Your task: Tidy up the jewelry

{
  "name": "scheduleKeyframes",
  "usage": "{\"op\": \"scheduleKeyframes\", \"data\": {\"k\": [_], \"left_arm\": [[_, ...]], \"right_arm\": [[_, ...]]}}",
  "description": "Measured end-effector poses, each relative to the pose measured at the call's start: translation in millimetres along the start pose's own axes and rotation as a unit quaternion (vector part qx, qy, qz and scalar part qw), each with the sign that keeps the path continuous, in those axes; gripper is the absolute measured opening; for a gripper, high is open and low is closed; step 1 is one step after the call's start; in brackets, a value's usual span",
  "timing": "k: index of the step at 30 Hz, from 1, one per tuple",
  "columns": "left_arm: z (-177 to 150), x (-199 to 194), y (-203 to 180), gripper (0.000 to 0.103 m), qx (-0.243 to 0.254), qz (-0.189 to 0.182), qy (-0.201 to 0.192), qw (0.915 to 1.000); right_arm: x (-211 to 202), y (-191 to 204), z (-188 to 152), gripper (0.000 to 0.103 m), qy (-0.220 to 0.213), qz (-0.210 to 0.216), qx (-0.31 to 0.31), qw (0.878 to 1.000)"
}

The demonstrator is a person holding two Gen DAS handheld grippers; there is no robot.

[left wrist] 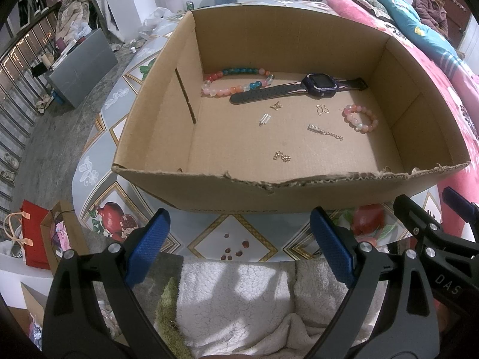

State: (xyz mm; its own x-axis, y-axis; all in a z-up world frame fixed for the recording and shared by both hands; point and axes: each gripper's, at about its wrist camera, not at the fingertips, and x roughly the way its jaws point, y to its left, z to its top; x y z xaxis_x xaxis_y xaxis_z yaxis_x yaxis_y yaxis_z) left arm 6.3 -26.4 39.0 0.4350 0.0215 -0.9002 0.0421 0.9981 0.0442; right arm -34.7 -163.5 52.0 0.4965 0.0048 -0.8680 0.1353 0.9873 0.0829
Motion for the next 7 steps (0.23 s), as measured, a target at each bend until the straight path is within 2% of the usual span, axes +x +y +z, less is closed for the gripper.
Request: {"op": "scheduleKeyframes", "data": {"k": [7], "left_arm": [[0.5, 0.3, 0.7, 0.090, 0.001, -0.002, 0.001, 1.0000]], "right_arm": [[0.5, 0.4, 0.9, 0.097, 0.000, 0.000, 0.000, 1.000]]}}
